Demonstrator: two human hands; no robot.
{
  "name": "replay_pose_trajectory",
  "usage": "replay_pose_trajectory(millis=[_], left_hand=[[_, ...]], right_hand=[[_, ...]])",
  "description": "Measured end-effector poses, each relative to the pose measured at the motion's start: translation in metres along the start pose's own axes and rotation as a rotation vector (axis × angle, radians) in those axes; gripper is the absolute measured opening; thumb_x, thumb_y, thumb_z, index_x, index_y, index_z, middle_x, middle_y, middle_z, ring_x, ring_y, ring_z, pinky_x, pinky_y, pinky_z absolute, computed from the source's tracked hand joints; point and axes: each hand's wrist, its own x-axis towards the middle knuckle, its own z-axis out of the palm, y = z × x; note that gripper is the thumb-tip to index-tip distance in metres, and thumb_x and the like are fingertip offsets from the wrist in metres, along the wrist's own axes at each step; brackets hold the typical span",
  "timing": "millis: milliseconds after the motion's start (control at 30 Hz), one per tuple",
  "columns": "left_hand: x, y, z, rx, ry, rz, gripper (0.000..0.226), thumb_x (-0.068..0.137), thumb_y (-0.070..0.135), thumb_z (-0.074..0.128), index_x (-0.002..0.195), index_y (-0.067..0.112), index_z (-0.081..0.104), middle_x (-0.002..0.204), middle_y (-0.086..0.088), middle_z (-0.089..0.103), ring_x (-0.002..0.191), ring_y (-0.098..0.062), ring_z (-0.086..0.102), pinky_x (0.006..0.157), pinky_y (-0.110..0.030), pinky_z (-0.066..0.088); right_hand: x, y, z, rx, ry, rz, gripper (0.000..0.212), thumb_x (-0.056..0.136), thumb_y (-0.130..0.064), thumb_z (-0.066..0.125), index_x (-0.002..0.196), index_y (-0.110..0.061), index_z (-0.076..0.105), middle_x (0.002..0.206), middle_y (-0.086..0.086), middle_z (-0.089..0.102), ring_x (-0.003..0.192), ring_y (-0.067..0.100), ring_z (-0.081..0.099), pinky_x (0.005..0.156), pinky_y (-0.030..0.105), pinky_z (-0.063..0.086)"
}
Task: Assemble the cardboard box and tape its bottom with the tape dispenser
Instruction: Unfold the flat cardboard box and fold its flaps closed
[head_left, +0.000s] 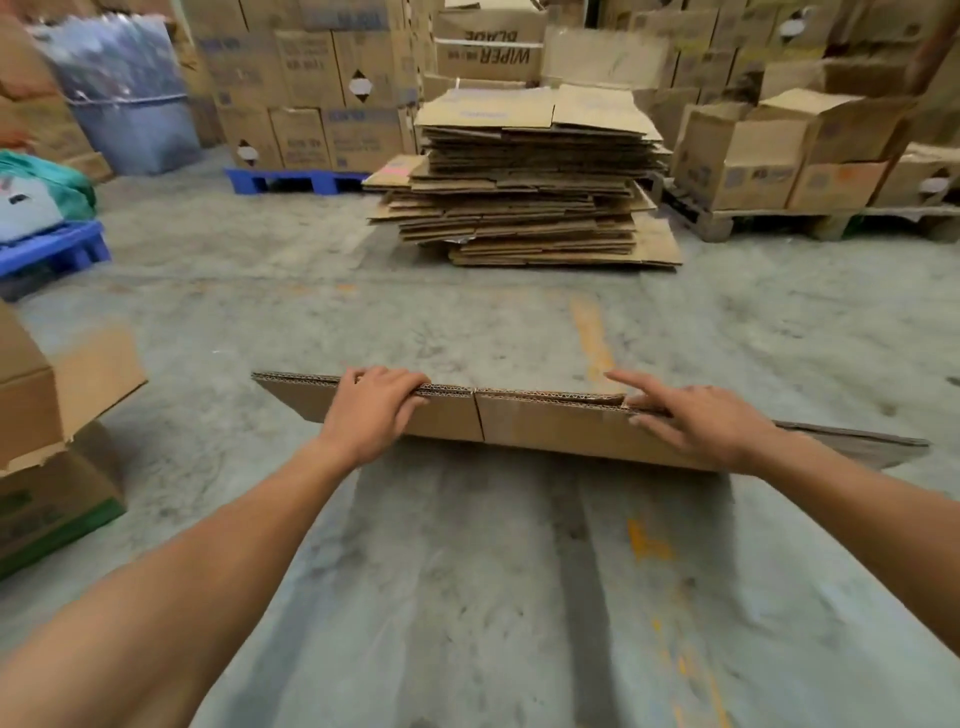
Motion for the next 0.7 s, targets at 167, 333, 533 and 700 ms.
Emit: replay_pose_trajectory(millis=[167,333,533,700], left_hand=[[0.060,-0.022,-0.051,-0.031,-0.008,-0.071,0.028,0.097,0.037,0.052,0.120,0.025,0.062,0.122,0.003,0.067,0.117,-0.026,0.055,0.111,-0.049,0.021],[0.087,-0.025,-0.112,-0.156,-0.021,-0.265,0.040,0.093,0.060,0.038,0.119,0.039,0.059,0.140,0.009,0.054,0.137,-0.024,0.034,0.115,-0.059,0.008],[0.098,0.006,-0.141,-0.572,0.081,-0.841,0.054,0.088,0.064,0.049,0.138,0.045,0.045,0.164,0.002,-0.014,0.147,-0.033,-0.020,0.113,-0.066,-0.004],[0.106,0.018,-0.129,-1.112,0.021,-1.182,0.106,0.088,0.024,0.061,0.149,0.036,-0.025,0.161,-0.006,-0.024,0.142,-0.045,0.024,0.104,-0.054,0.042]], right_hand=[[0.046,0.002,-0.072,0.082,0.015,0.008,0.041,0.101,-0.044,0.043,0.143,-0.047,0.041,0.126,-0.001,0.067,0.110,0.030,0.061,0.080,0.034,0.040],[0.062,-0.012,-0.135,0.141,0.053,-0.003,0.039,0.102,-0.042,0.045,0.141,-0.047,0.044,0.118,-0.001,0.069,0.100,0.025,0.062,0.074,0.030,0.036],[0.054,-0.025,-0.176,0.137,0.038,0.016,0.040,0.103,-0.041,0.043,0.143,-0.046,0.042,0.125,-0.007,0.064,0.103,0.016,0.059,0.082,0.031,0.042],[0.038,-0.016,-0.156,0.146,-0.042,0.089,0.039,0.102,-0.047,0.041,0.141,-0.049,0.040,0.130,-0.009,0.063,0.112,0.017,0.059,0.087,0.033,0.045]])
